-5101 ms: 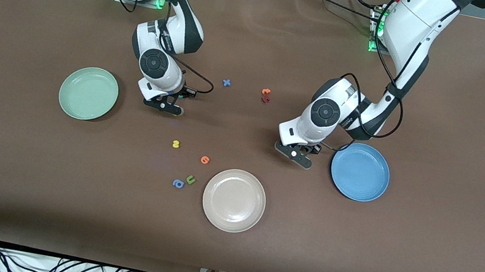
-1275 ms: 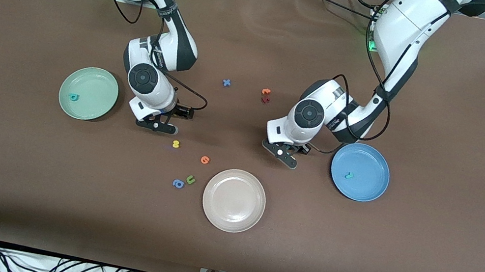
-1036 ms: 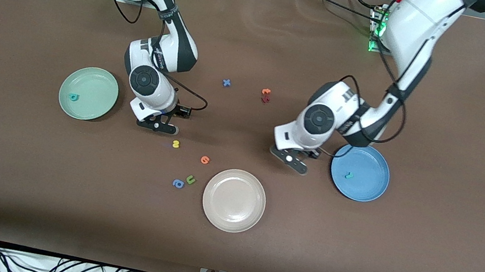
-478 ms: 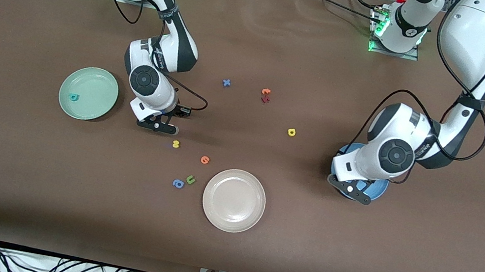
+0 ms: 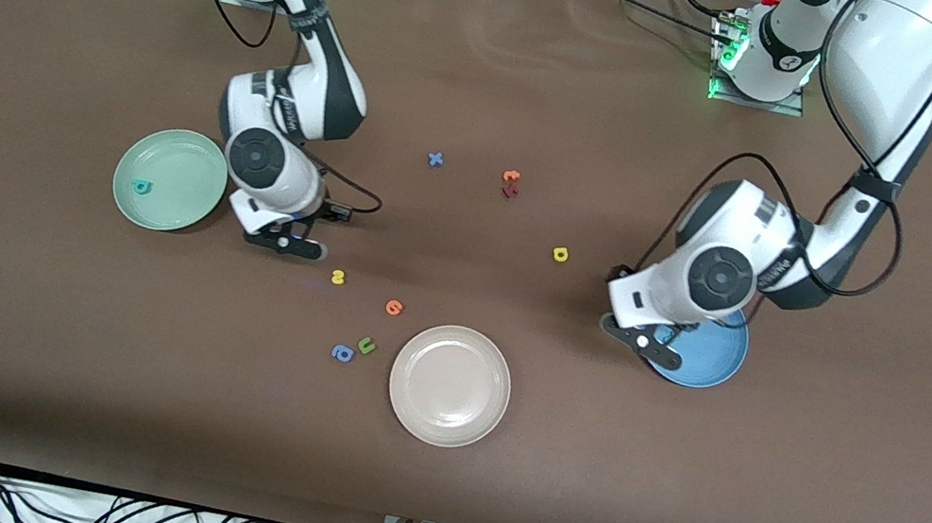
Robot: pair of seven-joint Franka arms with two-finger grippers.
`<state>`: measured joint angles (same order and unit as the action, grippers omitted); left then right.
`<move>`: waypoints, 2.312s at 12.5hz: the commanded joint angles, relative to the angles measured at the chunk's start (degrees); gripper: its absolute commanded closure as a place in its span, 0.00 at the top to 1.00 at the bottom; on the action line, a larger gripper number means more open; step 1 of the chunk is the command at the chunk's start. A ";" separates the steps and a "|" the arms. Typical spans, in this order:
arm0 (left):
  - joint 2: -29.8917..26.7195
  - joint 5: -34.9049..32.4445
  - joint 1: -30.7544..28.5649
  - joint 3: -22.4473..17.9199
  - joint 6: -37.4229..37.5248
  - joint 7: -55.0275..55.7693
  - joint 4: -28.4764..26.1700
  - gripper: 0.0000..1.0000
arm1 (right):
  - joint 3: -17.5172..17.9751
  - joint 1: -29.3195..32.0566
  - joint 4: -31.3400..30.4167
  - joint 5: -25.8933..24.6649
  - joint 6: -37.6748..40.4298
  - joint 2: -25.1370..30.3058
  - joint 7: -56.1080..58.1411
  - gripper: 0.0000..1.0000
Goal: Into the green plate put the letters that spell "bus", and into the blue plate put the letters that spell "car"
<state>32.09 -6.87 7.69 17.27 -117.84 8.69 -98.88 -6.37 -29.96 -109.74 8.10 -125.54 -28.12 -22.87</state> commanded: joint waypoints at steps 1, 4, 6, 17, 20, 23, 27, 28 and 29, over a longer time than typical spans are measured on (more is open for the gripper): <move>-0.63 -2.09 1.26 3.90 0.94 12.18 -1.05 1.00 | -6.52 0.43 4.34 0.16 11.50 3.06 9.11 0.10; 1.47 -2.18 5.66 3.91 -1.07 21.50 -1.58 1.00 | -17.24 0.43 4.90 0.08 17.08 3.77 23.43 0.10; 3.76 -2.09 6.72 3.91 -7.02 26.88 -3.32 1.00 | -20.78 1.04 3.32 0.16 16.04 2.11 28.21 0.10; 5.70 -2.18 7.34 3.74 -16.46 29.10 -8.43 0.44 | -20.61 6.93 -4.69 0.43 6.97 -3.08 37.28 0.78; 5.62 -2.18 7.34 3.74 -16.46 29.10 -8.43 0.16 | -20.35 6.23 -3.73 0.51 8.81 -0.73 35.97 0.99; 3.34 -2.18 6.90 3.56 -12.36 28.57 -7.82 0.09 | -15.45 6.05 0.92 0.51 11.37 1.40 26.07 0.99; -1.23 -2.27 2.78 3.39 1.36 20.44 -3.26 0.09 | -5.61 6.05 7.51 0.34 8.05 0.09 7.96 0.99; -2.02 -2.35 0.33 3.30 2.43 16.74 -3.25 0.10 | -4.11 5.70 8.31 0.43 4.81 -1.05 4.79 0.99; -2.47 -5.49 -1.96 3.30 2.96 12.79 -3.16 0.10 | -2.70 5.61 8.41 0.43 1.56 -1.93 1.89 0.99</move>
<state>31.21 -7.87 9.72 20.26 -116.84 27.65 -101.73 -10.97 -24.62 -103.27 8.38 -120.11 -27.41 -16.40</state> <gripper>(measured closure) 0.714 0.009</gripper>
